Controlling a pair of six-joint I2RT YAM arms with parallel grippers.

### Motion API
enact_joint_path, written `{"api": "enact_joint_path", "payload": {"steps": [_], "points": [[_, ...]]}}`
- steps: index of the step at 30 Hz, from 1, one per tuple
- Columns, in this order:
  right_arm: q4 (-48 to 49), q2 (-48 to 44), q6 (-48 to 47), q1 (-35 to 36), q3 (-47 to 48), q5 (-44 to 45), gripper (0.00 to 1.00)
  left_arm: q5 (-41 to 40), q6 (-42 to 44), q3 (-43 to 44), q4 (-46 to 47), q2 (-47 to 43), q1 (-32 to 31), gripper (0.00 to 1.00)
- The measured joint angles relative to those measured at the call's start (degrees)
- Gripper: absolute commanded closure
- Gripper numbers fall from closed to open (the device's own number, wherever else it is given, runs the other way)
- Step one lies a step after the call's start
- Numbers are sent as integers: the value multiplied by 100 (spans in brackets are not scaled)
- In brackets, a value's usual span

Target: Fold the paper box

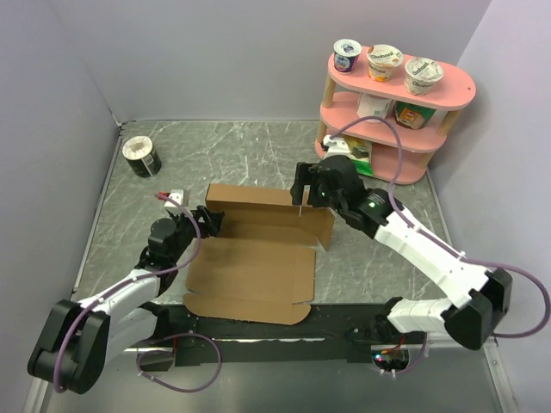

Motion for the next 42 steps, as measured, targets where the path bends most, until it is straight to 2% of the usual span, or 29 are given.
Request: {"api": "enact_joint_path", "payload": {"steps": [6, 8, 12, 15, 20, 25, 31, 35, 39, 42], "points": [[-291, 647, 94, -13, 273, -4, 12, -280, 299, -2, 417, 190, -205, 51], [-326, 798, 142, -13, 282, -44, 14, -378, 372, -4, 586, 236, -271, 56], [-175, 793, 284, -28, 164, -52, 16, -564, 474, -7, 811, 396, -352, 71], [28, 706, 374, -31, 0, -7, 15, -739, 562, -7, 990, 566, -398, 78], [127, 627, 444, -4, -57, 48, 0, -1099, 671, 15, 1137, 695, -557, 81], [7, 61, 166, 57, -260, -2, 0, -1200, 680, 22, 1147, 726, -627, 83], [280, -1971, -413, 63, -1598, 33, 0, -1200, 680, 37, 1141, 741, -647, 83], [295, -2813, -516, 63, -2391, 26, 1, -1178, 678, 46, 1147, 765, -647, 84], [310, -2844, -518, 63, -2815, 24, 3, -1174, 669, 81, 1145, 804, -647, 85], [481, -2608, -579, 63, -3069, 90, 9, -1174, 669, 85, 1141, 813, -647, 85]]}}
